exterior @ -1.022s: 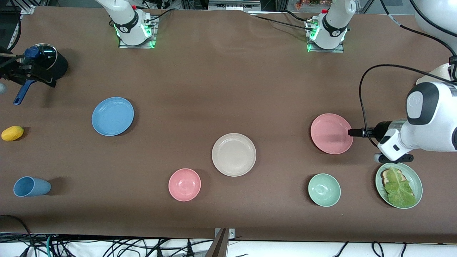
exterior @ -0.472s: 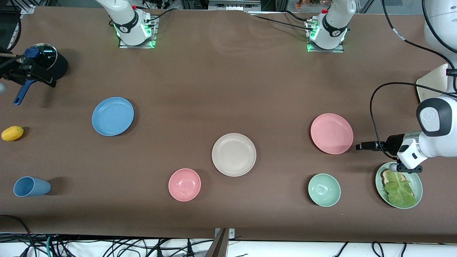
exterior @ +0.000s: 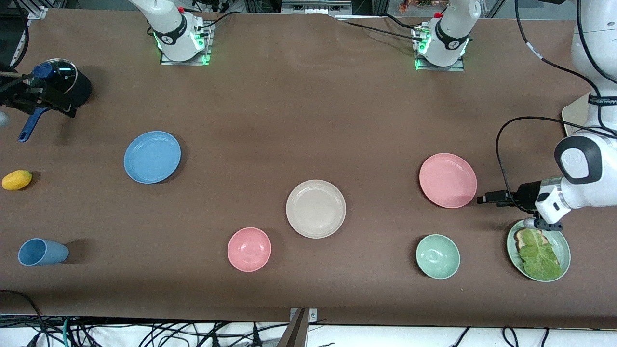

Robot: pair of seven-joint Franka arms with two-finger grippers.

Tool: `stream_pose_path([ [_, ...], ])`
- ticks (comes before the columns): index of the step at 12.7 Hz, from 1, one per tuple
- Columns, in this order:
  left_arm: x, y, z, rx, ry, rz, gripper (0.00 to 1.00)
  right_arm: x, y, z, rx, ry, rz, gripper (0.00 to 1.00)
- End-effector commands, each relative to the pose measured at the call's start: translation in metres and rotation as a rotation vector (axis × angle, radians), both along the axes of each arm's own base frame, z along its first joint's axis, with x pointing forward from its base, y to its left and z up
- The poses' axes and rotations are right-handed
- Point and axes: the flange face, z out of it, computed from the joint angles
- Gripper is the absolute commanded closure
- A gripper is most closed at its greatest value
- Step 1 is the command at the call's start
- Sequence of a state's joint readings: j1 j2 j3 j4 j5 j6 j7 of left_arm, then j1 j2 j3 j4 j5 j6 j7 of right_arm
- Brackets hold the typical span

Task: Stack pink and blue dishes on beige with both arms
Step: 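Move the left gripper down to the rim of the pink plate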

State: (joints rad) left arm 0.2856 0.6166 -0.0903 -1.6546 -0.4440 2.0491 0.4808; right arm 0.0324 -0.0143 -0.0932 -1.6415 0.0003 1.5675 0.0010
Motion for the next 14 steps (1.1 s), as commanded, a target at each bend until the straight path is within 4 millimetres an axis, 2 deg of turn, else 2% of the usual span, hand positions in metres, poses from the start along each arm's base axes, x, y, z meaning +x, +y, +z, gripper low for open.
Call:
stream_pose_path([
  [1, -0.021, 0.002, 0.001, -0.013, -0.049, -0.016, 0.00, -0.002, 0.000, 0.004, 0.007, 0.004, 0.005, 0.00],
  [4, -0.041, 0.010, -0.017, -0.032, -0.095, -0.043, 0.00, -0.002, 0.000, 0.004, 0.007, 0.004, 0.005, 0.00],
  [6, -0.053, 0.023, -0.029, -0.051, -0.108, -0.032, 0.00, -0.003, 0.000, 0.004, 0.007, 0.004, 0.003, 0.00],
  [14, -0.082, 0.027, -0.063, -0.119, -0.063, 0.087, 0.00, -0.002, 0.000, 0.004, 0.007, 0.004, 0.006, 0.00],
])
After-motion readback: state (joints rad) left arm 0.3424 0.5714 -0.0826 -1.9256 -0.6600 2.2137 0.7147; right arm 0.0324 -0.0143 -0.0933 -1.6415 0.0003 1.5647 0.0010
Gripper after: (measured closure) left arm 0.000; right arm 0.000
